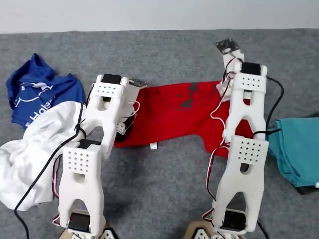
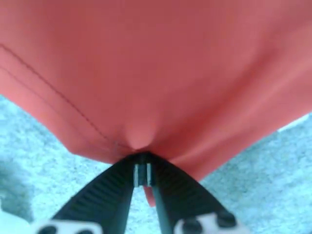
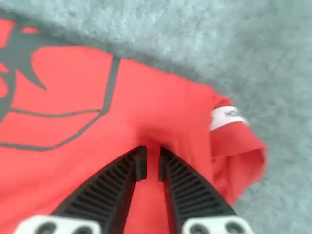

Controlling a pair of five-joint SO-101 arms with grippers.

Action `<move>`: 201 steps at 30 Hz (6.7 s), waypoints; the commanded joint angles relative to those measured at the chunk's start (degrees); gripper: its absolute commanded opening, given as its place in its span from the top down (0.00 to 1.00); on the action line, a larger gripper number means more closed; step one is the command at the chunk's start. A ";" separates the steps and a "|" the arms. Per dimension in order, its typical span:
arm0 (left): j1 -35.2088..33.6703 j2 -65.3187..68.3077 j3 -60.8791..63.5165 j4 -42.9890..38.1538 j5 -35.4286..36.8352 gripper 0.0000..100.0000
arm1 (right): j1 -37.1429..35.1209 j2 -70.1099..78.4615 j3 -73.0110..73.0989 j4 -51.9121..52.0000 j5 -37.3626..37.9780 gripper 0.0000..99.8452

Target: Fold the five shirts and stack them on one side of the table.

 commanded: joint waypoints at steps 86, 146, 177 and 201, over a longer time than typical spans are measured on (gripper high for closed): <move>-0.97 1.14 1.54 0.35 0.09 1.00 | -2.15 6.90 -29.01 -1.89 -4.48 0.99; 2.64 1.14 1.54 0.26 -0.18 1.00 | 6.02 8.04 -32.09 8.04 -4.13 0.99; 2.46 -2.02 1.80 0.44 0.09 1.00 | 6.02 1.19 -32.09 17.36 -1.14 0.78; 1.23 -23.82 13.85 -0.70 0.09 1.00 | 9.80 -20.88 8.00 19.38 -5.45 0.99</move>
